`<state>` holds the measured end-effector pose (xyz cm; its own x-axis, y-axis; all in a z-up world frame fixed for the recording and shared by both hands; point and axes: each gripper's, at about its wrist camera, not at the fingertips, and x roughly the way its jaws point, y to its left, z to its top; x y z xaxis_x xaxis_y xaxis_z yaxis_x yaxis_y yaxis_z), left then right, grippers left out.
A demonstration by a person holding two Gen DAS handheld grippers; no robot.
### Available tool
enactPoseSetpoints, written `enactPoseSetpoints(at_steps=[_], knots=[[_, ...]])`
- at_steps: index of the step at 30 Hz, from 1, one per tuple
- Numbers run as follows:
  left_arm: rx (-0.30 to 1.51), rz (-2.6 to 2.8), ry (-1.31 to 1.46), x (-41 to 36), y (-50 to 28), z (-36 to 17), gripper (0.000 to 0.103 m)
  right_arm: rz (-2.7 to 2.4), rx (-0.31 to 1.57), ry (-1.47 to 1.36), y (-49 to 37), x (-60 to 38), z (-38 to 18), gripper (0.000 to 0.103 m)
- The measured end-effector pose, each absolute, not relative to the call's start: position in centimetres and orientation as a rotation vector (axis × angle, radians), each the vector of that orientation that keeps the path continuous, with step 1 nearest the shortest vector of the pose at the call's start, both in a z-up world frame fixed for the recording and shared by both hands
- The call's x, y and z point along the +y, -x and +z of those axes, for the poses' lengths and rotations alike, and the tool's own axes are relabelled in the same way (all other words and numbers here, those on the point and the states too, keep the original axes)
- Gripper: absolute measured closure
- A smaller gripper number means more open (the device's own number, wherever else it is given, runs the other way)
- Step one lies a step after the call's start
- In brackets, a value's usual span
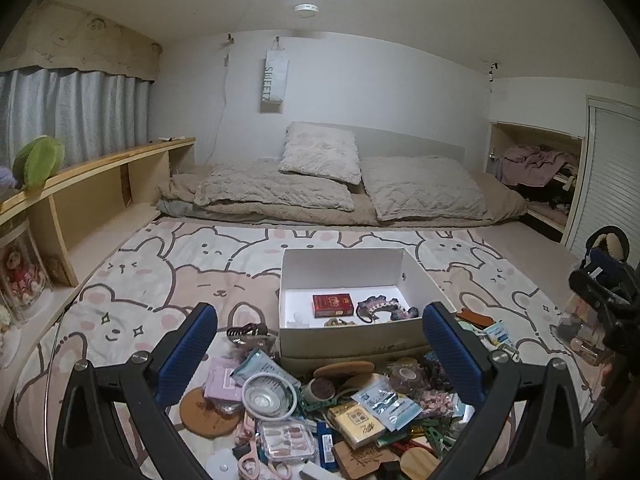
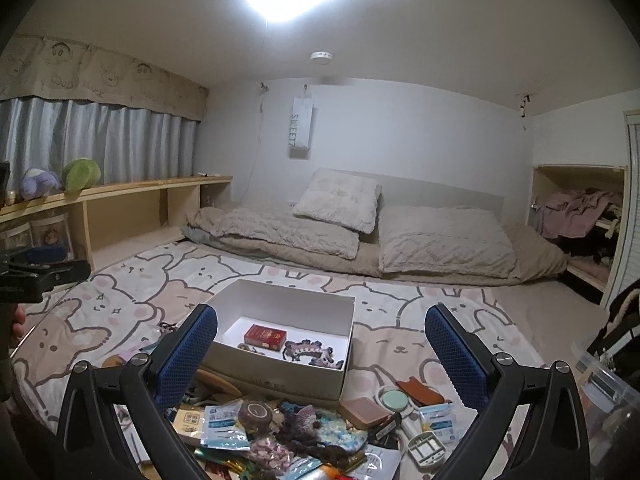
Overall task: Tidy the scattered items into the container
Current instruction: 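Swing both open grippers toward the cluttered pile beside the box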
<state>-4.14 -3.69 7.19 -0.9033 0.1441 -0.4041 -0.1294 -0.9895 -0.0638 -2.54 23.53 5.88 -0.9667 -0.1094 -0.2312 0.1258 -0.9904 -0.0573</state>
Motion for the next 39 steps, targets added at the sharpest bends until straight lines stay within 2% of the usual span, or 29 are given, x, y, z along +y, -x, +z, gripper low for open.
enactPoseSetpoints(at_steps=[13,28,39], knots=[[-0.03,3.015,0.607,-4.9,2.4,5.7,0.0,-2.972,0.012,-0.442,2.4,24.2,3.2,0.0],[-0.076,3.002,0.923,-6.6,3.6,-1.7,0.0,-2.825,-0.238,-0.735,5.5,23.9,-3.2,0.0],[-0.092,2.932,1.125,-6.7,3.9,-7.1,0.0,-2.708,-0.29,-0.937,6.3,21.3,-8.0,0.0]])
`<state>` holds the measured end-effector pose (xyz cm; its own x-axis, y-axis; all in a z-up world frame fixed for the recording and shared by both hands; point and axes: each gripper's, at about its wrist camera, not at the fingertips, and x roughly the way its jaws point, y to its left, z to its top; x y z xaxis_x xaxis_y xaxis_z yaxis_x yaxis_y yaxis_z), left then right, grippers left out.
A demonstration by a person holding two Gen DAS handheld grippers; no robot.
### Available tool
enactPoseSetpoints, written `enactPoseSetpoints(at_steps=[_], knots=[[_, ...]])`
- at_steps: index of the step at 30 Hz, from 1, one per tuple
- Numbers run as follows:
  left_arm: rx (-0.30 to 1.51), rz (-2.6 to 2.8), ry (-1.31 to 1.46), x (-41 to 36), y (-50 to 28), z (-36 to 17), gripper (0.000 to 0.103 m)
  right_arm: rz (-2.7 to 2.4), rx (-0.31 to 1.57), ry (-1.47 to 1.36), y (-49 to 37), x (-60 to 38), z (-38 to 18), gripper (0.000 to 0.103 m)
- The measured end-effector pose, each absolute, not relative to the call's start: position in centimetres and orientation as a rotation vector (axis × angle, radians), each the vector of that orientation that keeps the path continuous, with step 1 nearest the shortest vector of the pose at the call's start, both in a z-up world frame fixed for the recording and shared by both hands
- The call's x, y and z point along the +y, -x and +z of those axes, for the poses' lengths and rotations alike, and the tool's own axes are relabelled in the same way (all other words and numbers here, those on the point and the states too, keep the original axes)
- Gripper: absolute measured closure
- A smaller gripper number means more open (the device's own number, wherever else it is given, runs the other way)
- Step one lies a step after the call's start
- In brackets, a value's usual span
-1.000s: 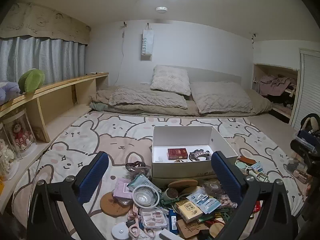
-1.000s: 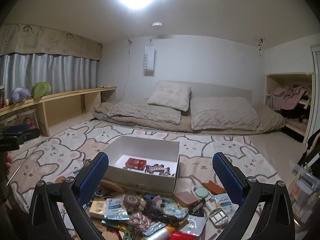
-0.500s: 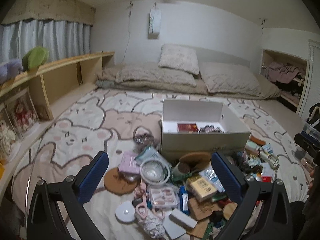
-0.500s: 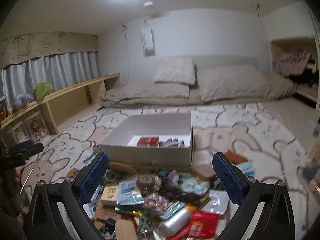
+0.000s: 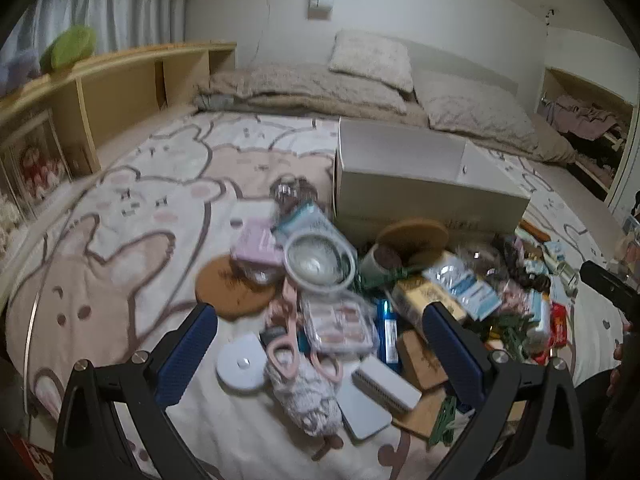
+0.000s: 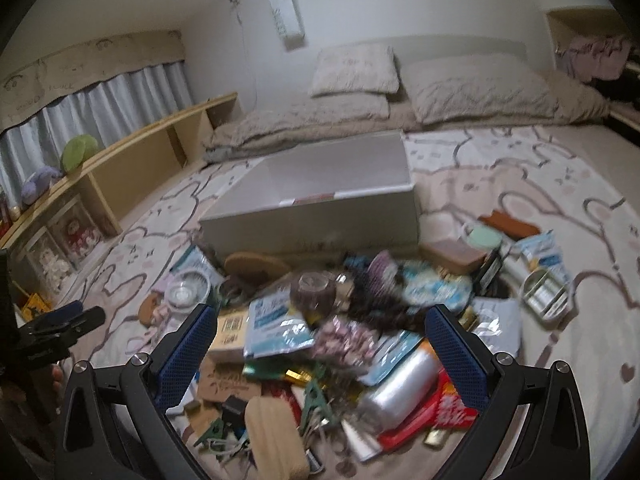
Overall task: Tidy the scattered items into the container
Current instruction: 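Swing both open grippers toward the cluttered pile beside the box, then lower both grippers over the white knit bundle and oval wooden board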
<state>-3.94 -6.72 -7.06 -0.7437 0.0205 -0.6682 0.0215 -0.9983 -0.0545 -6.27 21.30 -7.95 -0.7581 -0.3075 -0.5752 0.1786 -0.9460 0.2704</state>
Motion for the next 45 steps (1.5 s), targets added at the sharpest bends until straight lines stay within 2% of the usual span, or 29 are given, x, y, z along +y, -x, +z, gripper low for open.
enactPoseSetpoints(at_steps=[4,11,14,16,19,23,25,33,38,45], knots=[[0.107,-2.905,-1.202,-6.5,3.8,-8.8,0.0,-2.687,-0.266,-1.002,6.1,20.0,-9.2,0.0],[0.25,-2.876,-1.333,-7.3,3.6,-11.0,0.0,-2.62,-0.242,-1.077,5.1,18.0,-11.2,0.0],[0.256,-2.843,-1.358,-7.5,3.7,-11.7,0.002,-2.575,-0.293,-1.109,4.7,17.9,-11.9,0.0],[0.255,-2.829,-1.373,-7.6,3.8,-12.0,0.008,-2.536,-0.342,-1.159,4.5,17.8,-12.7,0.0],[0.265,-2.818,-1.41,-7.6,4.0,-12.7,0.011,-2.541,-0.321,-1.206,3.9,17.2,-13.6,0.0],[0.292,-2.809,-1.457,-7.5,4.1,-13.5,0.022,-2.56,-0.161,-1.221,2.5,15.3,-14.3,0.0],[0.317,-2.796,-1.484,-7.6,4.3,-14.0,0.024,-2.559,-0.075,-1.211,1.8,14.3,-14.6,0.0],[0.494,-2.764,-1.526,-9.5,4.5,-14.9,0.043,-2.552,0.038,-1.296,1.5,13.9,-14.6,0.0],[0.546,-2.761,-1.537,-9.9,4.6,-15.2,0.048,-2.552,0.234,-1.39,1.6,14.0,-13.4,0.0],[0.652,-2.714,-1.589,-10.8,5.0,-16.5,0.048,-2.387,0.481,-1.44,2.2,13.5,-12.8,0.0]])
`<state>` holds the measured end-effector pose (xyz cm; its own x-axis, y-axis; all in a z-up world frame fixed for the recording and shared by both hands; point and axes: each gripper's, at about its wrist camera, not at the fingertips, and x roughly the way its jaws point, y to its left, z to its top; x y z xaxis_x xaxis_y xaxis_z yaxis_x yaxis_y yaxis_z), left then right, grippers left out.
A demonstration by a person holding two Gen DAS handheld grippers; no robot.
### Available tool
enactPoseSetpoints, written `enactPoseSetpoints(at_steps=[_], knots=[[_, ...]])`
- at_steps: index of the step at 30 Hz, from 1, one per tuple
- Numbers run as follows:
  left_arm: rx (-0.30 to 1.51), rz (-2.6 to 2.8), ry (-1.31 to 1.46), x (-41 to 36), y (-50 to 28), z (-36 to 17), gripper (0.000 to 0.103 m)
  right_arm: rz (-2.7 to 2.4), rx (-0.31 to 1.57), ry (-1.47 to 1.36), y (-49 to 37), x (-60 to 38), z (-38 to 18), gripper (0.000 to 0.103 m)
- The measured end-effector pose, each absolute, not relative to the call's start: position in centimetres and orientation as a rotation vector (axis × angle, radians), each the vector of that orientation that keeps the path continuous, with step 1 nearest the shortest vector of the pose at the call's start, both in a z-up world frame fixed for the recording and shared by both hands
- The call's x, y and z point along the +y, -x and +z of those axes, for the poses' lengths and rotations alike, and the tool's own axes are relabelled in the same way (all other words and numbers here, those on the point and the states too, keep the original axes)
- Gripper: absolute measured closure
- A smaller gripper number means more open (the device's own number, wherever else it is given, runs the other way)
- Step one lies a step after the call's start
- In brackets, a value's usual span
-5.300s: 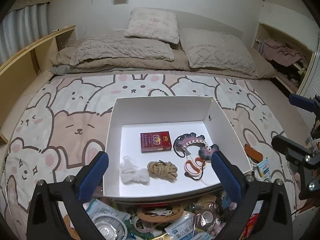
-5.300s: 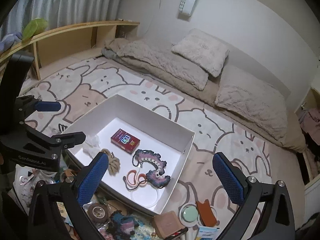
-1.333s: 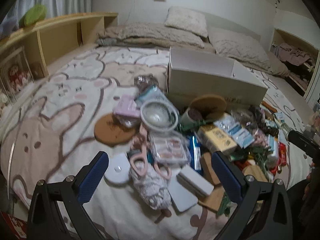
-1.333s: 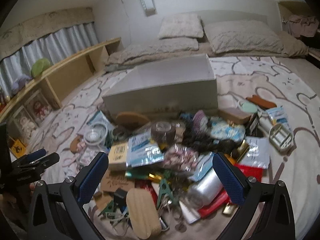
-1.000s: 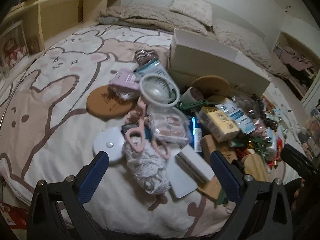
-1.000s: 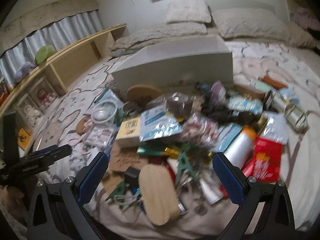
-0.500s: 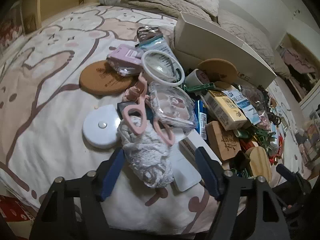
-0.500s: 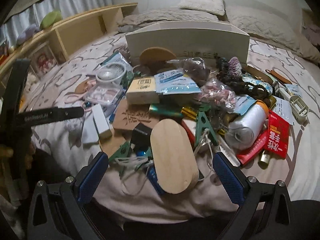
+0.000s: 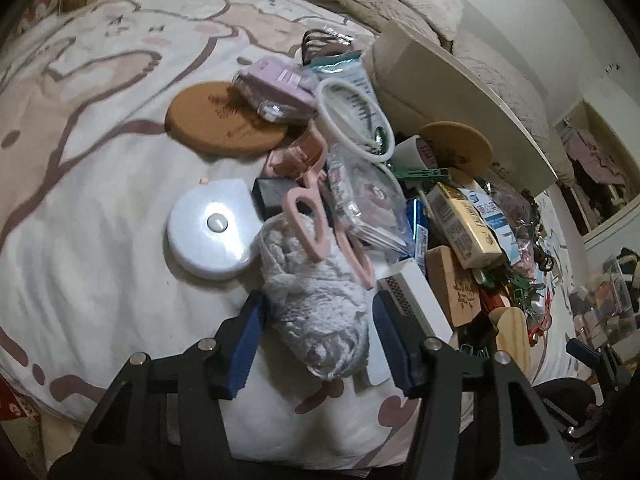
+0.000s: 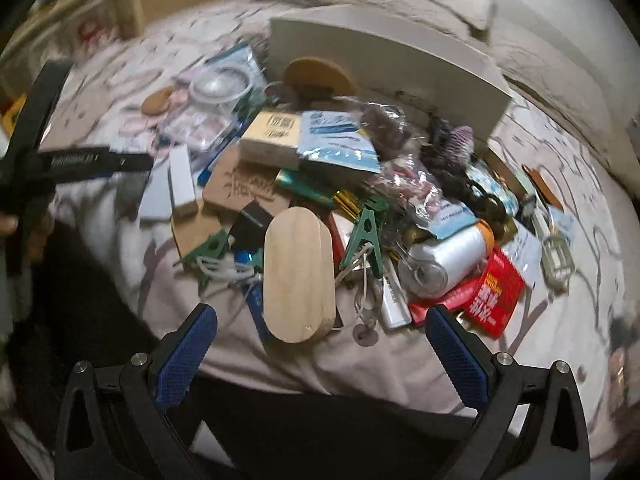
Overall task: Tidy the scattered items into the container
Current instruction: 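Lower both grippers over the white knit bundle and oval wooden board, then close the left gripper on the white knit bundle while the right gripper closes on the wooden board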
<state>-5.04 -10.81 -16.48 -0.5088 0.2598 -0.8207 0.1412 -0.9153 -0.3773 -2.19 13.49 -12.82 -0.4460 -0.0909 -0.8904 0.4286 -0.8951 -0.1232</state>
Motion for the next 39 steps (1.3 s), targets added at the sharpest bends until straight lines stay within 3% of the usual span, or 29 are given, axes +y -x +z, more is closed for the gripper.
enactPoseSetpoints(at_steps=[5,8,16,19,21,26,35,37,39], knots=[[-0.599,2.601,1.525,-10.6,5.1,-16.5,0.048,-2.247,0.633,-1.527,3.9,12.1,-14.4,0.001],[-0.61,2.599,1.527,-10.8,5.2,-16.7,0.048,-2.168,0.611,-1.593,4.8,11.6,-15.5,0.017],[-0.552,2.618,1.532,-10.4,5.5,-16.9,0.048,-2.136,0.649,-1.62,5.7,10.9,-16.8,0.019],[-0.562,2.613,1.528,-10.6,5.6,-17.0,0.048,-2.152,0.634,-1.624,6.4,11.3,-16.9,0.037],[-0.564,2.612,1.527,-10.6,5.6,-17.0,0.048,-2.137,0.599,-1.639,6.8,11.8,-17.0,0.038],[-0.557,2.616,1.527,-10.6,5.7,-17.0,0.048,-2.13,0.519,-1.609,7.1,13.1,-15.8,0.053],[-0.552,2.613,1.517,-10.8,5.5,-17.0,0.048,-2.158,0.17,-1.572,7.6,17.0,-14.0,0.054],[-0.546,2.613,1.518,-10.8,5.5,-17.0,0.056,-2.178,0.13,-1.55,7.0,17.5,-13.6,0.054],[-0.556,2.608,1.515,-10.8,5.4,-17.0,0.057,-2.196,0.111,-1.521,7.4,17.9,-13.4,0.054]])
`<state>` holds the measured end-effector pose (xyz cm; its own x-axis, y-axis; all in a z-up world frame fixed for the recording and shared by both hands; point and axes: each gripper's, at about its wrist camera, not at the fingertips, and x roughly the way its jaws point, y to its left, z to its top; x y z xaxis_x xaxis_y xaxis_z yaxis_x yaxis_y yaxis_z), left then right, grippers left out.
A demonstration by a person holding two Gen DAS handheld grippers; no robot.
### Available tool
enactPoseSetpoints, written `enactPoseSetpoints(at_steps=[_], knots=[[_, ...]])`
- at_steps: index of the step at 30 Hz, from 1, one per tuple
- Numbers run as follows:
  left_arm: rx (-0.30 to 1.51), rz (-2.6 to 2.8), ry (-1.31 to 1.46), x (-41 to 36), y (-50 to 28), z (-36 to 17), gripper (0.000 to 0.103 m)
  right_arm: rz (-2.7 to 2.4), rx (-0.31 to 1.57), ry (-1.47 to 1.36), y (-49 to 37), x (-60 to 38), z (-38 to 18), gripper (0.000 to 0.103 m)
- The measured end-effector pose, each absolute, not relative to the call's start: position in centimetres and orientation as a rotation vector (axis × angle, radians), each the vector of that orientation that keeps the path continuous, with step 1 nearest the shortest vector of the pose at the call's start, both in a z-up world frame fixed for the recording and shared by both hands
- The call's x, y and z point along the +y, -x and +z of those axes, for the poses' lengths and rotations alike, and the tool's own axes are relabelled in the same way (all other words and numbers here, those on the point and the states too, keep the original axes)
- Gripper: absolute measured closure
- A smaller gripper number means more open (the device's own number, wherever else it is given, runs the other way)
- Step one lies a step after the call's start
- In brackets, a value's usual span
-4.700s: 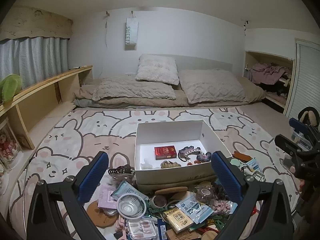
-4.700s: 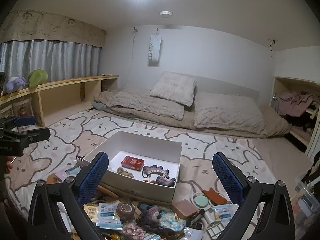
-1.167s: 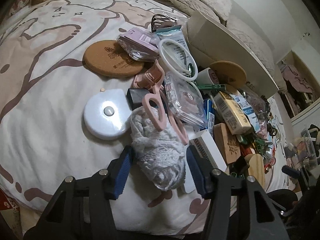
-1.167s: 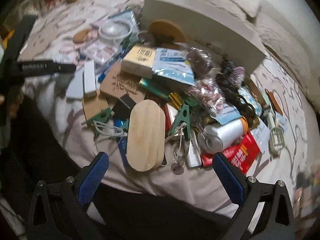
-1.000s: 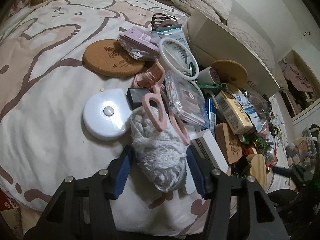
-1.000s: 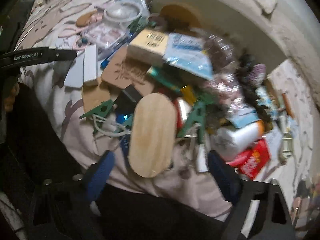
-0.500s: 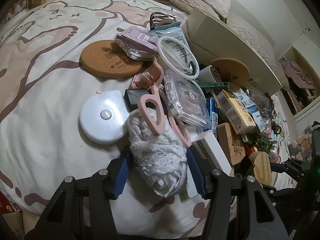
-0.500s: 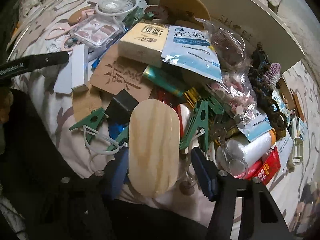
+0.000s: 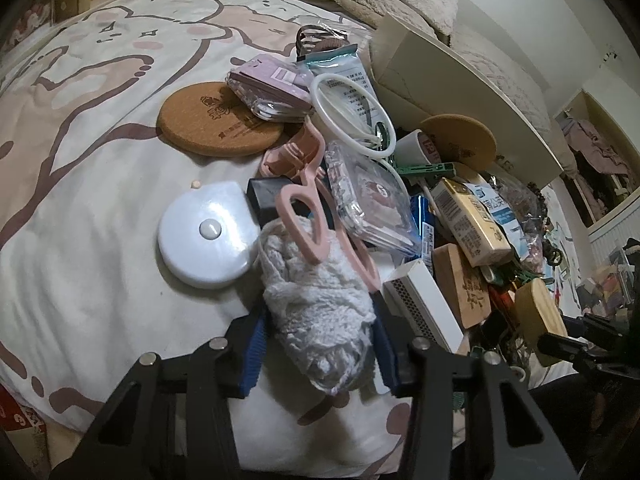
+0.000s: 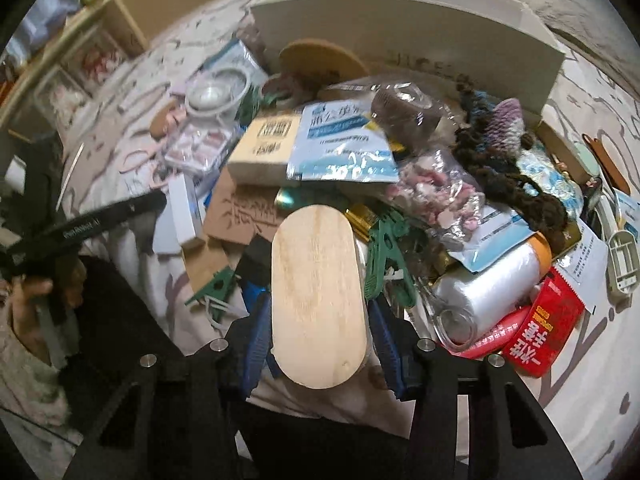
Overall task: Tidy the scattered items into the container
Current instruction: 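Close the left gripper on the white knit bundle while the right gripper closes on the wooden board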
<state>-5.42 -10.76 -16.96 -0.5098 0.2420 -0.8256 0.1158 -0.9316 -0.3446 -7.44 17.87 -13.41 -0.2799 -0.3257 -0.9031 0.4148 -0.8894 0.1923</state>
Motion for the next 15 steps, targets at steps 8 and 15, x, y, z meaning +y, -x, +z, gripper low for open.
enactPoseSetpoints(at_steps=[8,15], knots=[[-0.502,2.63,1.501,-9.9,5.0,-16.2,0.06,-2.208,-0.016,-1.448,7.5,16.5,-13.3,0.056],[-0.498,2.655,1.47,-9.7,4.1,-15.3,0.06,-2.193,0.012,-1.473,7.4,16.6,-13.9,0.057]])
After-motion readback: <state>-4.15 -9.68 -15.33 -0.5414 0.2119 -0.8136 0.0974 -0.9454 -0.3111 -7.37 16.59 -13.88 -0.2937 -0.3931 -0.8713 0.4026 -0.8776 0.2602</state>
